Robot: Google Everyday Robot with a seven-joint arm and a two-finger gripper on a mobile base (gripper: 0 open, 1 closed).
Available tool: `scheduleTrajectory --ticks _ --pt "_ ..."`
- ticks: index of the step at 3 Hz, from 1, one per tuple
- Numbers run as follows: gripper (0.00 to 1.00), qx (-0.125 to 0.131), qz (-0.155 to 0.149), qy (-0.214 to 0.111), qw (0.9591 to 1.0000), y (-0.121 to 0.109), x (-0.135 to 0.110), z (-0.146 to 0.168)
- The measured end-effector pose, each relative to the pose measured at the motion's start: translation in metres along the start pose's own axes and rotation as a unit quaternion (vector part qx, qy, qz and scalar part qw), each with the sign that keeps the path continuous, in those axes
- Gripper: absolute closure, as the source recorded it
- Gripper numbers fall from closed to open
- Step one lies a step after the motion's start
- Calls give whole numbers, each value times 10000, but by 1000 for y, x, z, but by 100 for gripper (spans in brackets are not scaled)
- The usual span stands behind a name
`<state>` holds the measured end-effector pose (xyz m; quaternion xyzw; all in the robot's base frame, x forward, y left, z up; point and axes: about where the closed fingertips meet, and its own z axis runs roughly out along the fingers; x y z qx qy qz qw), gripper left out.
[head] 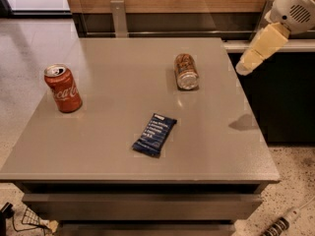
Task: Place orange can upright
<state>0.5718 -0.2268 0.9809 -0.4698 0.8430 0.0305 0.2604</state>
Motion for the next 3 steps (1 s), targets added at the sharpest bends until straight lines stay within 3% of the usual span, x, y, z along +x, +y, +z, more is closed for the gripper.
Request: scheduleTrajectory --ticks 1,2,3 --pt "0 -101 694 -92 9975 -31 -16 29" --pt "0 -188 1475 165 9887 -48 -30 61" --pt "0 -195 2308 551 9713 -58 -27 86"
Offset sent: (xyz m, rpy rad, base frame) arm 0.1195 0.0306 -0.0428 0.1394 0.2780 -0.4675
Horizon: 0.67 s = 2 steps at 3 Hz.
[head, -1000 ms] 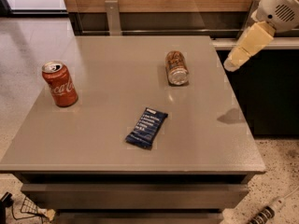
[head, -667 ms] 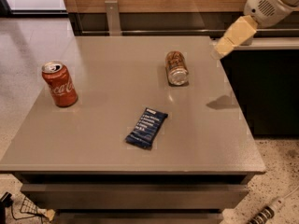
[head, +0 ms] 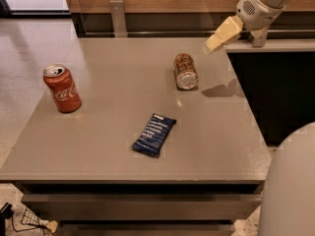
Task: Place orange can upright
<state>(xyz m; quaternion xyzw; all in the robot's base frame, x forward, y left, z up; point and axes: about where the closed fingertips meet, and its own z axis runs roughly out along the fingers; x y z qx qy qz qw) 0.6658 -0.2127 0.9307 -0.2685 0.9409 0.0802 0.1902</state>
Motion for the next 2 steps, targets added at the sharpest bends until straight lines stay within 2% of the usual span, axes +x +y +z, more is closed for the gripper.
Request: scheduleTrajectory --ticks 1,2 --pt "0 -24 522 167 9985 -4 -10 22" --pt "0 -24 513 163 9985 -3 -10 22"
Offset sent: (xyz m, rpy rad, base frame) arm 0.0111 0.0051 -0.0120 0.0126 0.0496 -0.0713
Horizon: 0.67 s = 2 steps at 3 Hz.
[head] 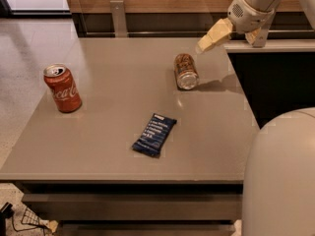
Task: Place orange can upright
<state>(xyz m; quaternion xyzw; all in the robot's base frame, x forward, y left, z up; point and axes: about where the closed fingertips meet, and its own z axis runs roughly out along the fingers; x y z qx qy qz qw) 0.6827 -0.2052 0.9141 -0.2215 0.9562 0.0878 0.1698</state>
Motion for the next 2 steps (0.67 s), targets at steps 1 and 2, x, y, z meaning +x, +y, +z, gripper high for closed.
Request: scheduleTrajectory --ticks 1,2 --pt "0 46 60 102 9999 5 -8 14" --pt "0 362 221 355 9985 17 -23 35"
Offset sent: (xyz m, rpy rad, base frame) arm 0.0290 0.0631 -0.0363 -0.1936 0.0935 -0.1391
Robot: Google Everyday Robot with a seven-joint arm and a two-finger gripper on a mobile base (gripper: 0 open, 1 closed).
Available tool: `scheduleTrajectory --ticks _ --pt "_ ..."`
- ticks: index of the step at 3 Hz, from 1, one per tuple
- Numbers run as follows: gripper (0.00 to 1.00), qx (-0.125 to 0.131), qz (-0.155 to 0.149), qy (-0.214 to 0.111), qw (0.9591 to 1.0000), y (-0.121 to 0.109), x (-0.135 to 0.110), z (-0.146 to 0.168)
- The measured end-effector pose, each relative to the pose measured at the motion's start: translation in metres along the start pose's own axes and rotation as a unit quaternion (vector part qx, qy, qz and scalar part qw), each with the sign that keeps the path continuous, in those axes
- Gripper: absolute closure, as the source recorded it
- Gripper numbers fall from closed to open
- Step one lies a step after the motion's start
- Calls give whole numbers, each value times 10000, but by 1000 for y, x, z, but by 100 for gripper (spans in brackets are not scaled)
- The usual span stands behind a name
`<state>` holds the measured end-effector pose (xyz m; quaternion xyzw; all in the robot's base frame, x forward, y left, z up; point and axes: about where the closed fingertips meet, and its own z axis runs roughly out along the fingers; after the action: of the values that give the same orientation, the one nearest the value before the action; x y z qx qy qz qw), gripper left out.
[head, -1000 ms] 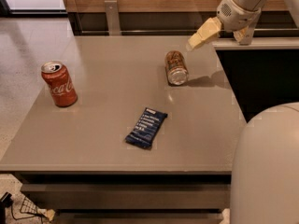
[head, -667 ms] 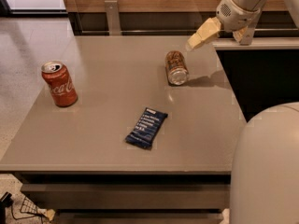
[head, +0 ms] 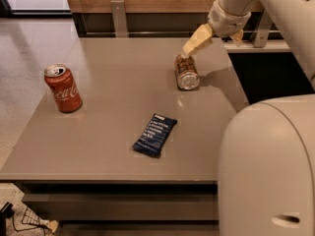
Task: Place orange can upright
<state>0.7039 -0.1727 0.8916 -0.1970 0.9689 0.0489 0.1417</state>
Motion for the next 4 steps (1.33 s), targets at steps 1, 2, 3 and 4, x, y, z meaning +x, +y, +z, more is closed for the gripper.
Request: scheduleTrajectory --ticks 1,2,3,4 --pt "0 376 207 283 9987 11 -9 17" --pt "0 640 426 511 9957 17 -11 29" --pt "0 801 589 670 9928 20 -12 37" --pt "0 870 745 855 9897 20 -10 46"
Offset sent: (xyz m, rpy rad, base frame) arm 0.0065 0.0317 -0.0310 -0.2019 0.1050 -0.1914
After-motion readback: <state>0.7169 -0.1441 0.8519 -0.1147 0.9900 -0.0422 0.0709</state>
